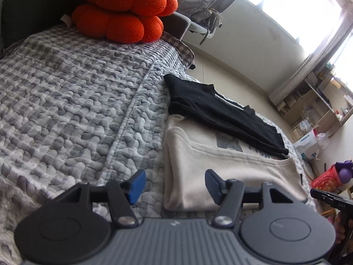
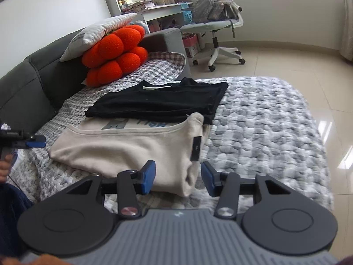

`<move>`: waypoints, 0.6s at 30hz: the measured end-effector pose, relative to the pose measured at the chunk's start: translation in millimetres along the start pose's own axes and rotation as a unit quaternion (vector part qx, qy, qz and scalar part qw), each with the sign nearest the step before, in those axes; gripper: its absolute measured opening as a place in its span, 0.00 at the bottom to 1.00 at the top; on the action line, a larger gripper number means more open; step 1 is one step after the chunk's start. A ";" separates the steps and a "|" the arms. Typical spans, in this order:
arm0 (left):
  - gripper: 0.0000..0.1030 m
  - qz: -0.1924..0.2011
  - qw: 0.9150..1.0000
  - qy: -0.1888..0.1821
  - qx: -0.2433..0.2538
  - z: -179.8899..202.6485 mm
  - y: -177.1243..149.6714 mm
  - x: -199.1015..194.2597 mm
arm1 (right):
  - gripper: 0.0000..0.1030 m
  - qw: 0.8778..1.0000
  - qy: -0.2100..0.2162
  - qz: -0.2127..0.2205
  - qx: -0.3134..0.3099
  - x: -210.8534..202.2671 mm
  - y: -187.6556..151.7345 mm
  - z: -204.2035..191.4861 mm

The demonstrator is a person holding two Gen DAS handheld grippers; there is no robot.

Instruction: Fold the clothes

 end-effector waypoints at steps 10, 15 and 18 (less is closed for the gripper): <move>0.13 -0.026 0.996 0.056 0.062 7.3 2.1 49.1 | 0.04 0.996 -0.049 -0.034 0.071 -25.7 -23.2 1.4; 0.14 -0.015 0.997 0.052 0.050 4.8 5.1 48.6 | 0.05 0.994 -0.066 -0.075 0.042 -4.4 -22.9 -4.1; 0.20 -0.006 0.998 0.048 0.035 -0.8 7.6 40.9 | 0.05 0.991 -0.073 -0.100 0.043 3.4 -29.2 -1.3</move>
Point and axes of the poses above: each gripper's, at about its wrist camera, not at the fingertips, and x roughly the way its jaws point, z to its right, y to its top, the point moved 7 cm from there along x, roughly the way its jaws point, and after that the axes turned 14 degrees about -x, right-handed, at the moved point
